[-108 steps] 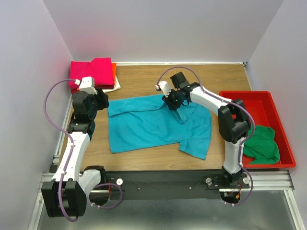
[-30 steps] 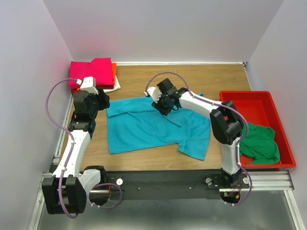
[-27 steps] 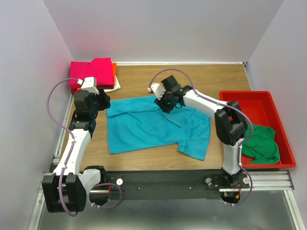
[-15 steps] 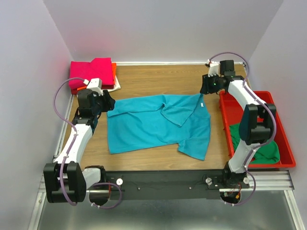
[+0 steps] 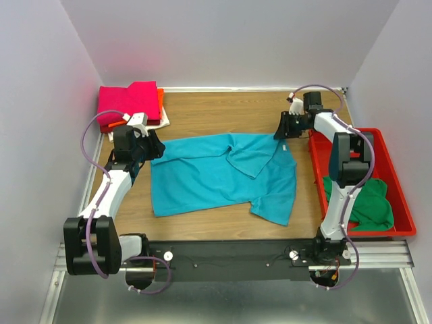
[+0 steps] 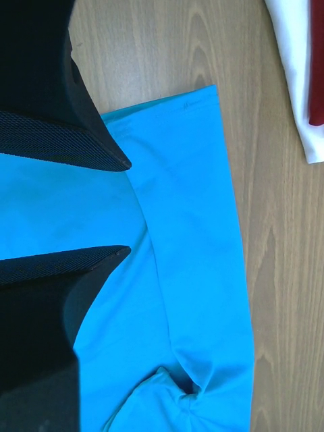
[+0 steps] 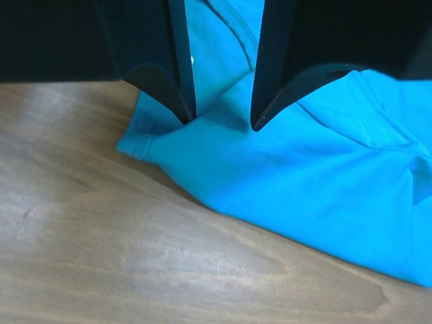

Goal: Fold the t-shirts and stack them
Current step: Fold the tshirt

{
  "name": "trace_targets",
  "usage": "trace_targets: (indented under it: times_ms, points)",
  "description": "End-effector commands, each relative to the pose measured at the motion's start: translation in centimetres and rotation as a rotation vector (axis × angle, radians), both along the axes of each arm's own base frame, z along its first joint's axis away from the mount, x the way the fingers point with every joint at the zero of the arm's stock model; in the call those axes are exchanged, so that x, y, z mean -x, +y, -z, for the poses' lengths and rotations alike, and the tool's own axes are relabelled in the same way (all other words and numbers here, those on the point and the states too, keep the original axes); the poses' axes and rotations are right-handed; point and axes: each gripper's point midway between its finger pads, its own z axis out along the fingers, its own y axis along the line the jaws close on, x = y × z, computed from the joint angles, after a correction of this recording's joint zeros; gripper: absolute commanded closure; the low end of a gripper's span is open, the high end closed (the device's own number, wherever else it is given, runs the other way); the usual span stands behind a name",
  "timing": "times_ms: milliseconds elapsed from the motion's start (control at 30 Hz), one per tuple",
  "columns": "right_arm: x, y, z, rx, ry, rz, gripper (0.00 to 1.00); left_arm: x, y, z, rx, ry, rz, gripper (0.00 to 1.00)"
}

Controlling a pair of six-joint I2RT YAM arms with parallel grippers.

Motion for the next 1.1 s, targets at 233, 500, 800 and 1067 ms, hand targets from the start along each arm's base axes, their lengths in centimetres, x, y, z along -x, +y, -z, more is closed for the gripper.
trace_targets:
  times_ms: [233,500,800,1067]
  points:
    - [-3.9,-0.8,-0.9,0.047,-0.071,0.037,0.90,-0.5,-0.5,-0.6,-0.007,-0.013,0.029,0.44]
    - [-5.3,-2.7,-1.0,0.166,-0.152,0.032,0.91,-0.6,-0.7,0.2,-0.003,0.012,0.039,0.46]
    - [-7.9,-4.2,-0.6,0.261,-0.203,0.023,0.90,-0.6,-0.7,0.7,-0.009,0.024,0.035,0.46]
    - [-9.1,-5.9,0.2,0.355,-0.215,0.048,0.70,-0.6,-0.6,1.1,-0.013,0.040,0.035,0.46]
